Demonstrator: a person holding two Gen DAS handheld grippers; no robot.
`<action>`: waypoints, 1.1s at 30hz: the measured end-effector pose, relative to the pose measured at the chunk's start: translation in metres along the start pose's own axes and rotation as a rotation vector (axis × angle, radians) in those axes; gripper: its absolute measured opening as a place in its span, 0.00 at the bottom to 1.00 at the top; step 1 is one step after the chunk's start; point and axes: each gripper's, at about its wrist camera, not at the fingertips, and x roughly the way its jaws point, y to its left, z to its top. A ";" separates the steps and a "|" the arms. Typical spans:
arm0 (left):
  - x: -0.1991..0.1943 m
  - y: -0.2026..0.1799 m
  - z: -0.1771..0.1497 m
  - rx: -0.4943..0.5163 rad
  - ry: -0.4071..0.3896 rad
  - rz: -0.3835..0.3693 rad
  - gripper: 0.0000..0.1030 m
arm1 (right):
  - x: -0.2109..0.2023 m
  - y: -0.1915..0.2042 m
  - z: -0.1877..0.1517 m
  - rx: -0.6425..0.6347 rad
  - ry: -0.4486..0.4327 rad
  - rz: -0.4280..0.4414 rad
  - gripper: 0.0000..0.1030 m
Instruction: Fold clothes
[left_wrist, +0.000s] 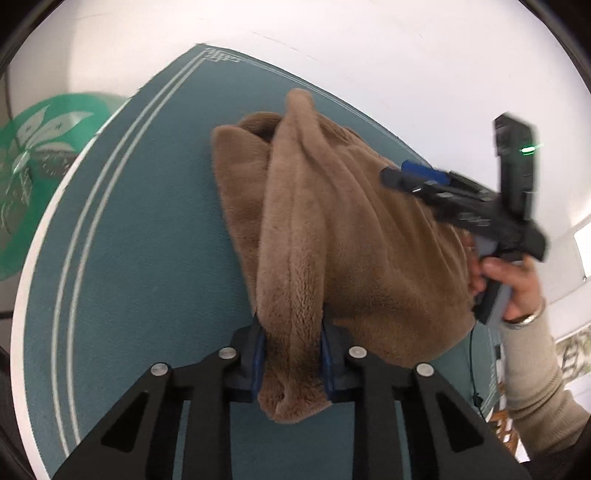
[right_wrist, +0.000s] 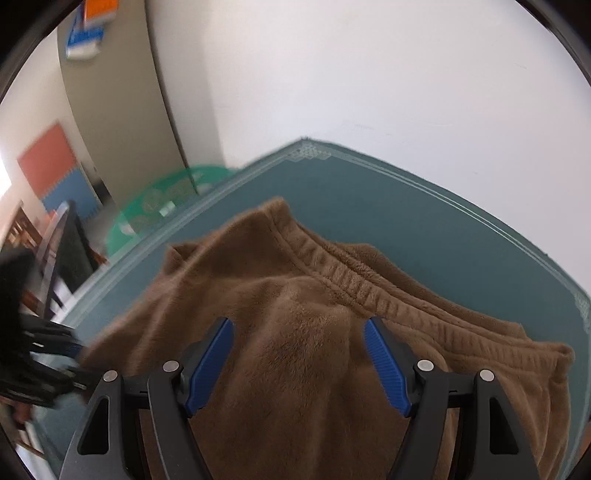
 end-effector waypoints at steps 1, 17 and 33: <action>-0.001 0.002 -0.003 -0.001 0.000 -0.002 0.26 | 0.004 -0.004 -0.001 0.006 0.008 -0.017 0.72; -0.005 0.026 -0.013 -0.045 -0.027 -0.037 0.35 | 0.016 -0.023 0.011 0.066 -0.003 -0.035 0.72; -0.008 0.022 -0.010 -0.011 -0.048 -0.016 0.39 | 0.063 -0.053 0.024 0.056 0.122 -0.111 0.74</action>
